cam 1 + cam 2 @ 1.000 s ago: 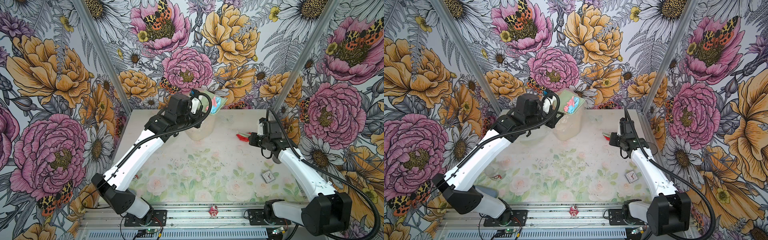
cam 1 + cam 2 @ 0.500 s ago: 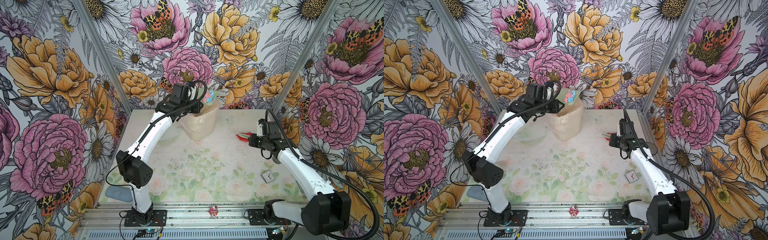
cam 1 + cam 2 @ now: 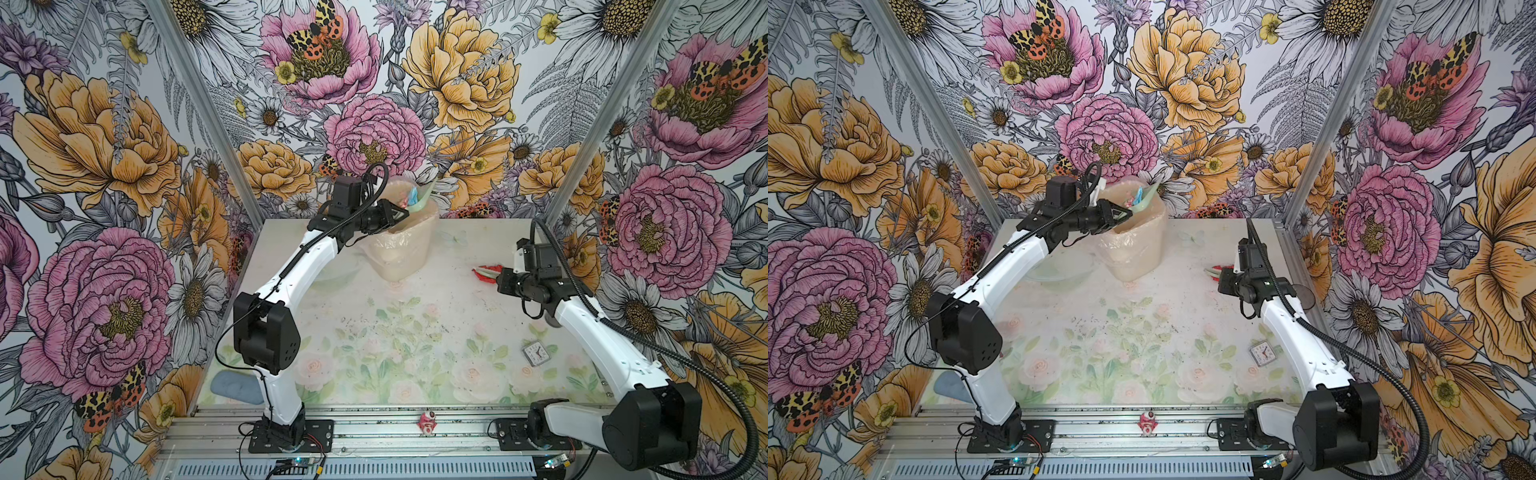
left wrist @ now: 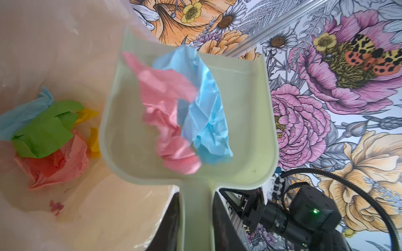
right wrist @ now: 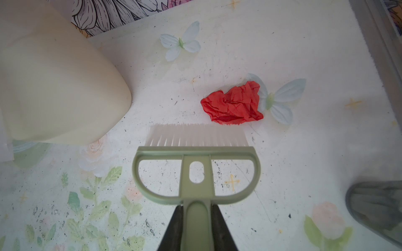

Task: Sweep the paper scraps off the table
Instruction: 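Tip the dustpan with the left gripper to empty the pink-blue scrap into the bin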

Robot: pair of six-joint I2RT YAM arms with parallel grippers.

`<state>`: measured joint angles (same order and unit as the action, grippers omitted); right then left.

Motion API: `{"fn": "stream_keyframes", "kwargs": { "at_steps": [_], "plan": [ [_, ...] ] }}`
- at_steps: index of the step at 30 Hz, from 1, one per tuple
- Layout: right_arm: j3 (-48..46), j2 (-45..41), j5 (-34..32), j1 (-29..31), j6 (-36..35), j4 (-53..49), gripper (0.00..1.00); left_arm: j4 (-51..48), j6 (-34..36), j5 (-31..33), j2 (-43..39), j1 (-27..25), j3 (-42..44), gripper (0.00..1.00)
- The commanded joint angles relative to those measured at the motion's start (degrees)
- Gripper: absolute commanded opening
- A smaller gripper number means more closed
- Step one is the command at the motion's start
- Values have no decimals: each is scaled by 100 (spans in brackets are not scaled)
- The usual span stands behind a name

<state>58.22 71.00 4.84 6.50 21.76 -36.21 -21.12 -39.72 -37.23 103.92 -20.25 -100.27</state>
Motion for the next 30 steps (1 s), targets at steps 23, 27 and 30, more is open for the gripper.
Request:
{"fn": "stream_keyframes", "kwargs": {
  "at_steps": [23,27,30],
  "plan": [
    [-65,-78,70,-23,-13,96,0,2845,-2320,-1098,-445,242,887,0],
    [-52,-54,62,-24,-8,96,0,2990,-2578,-1094,-450,244,962,0],
    [-55,-36,70,-28,-7,96,0,3381,-2977,-1141,-437,242,1107,0]
  ]
}}
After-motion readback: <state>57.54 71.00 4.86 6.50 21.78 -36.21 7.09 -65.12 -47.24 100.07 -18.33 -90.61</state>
